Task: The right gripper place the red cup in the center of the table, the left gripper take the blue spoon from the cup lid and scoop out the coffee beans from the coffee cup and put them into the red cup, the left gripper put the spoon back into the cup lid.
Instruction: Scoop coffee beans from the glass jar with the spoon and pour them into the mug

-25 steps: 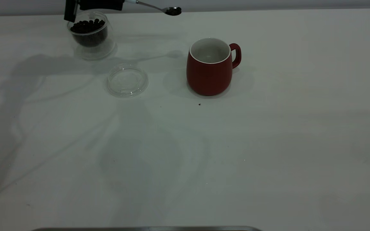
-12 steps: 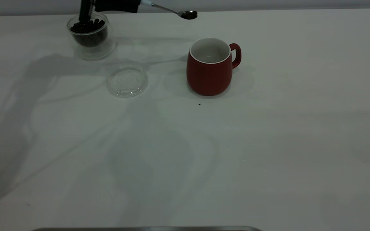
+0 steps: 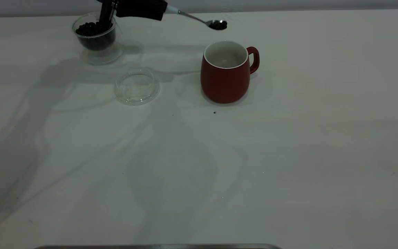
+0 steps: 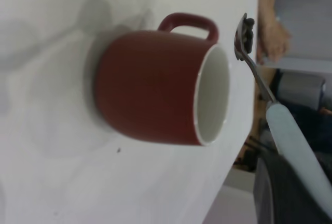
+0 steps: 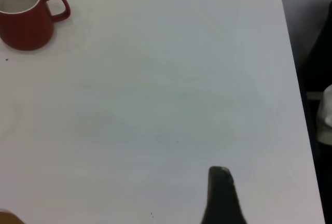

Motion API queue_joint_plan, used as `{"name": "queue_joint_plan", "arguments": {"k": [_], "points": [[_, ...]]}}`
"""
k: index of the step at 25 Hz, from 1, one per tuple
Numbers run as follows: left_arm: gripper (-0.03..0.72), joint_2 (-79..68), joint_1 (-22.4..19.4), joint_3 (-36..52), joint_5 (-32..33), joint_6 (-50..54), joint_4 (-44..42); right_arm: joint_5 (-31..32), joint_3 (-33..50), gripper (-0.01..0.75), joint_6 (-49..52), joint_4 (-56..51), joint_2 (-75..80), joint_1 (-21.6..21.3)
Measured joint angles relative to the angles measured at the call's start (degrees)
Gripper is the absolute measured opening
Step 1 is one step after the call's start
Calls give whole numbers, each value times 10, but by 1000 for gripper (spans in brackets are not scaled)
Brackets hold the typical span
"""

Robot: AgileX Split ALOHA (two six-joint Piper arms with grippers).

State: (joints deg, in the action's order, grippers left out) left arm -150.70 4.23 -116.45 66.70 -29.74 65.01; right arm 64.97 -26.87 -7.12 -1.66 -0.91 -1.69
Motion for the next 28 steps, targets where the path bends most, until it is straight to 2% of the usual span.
{"name": "queue_joint_plan", "arguments": {"k": [28], "points": [[122, 0, 25, 0, 0, 0, -45, 0, 0, 550, 0, 0, 0, 0]]}}
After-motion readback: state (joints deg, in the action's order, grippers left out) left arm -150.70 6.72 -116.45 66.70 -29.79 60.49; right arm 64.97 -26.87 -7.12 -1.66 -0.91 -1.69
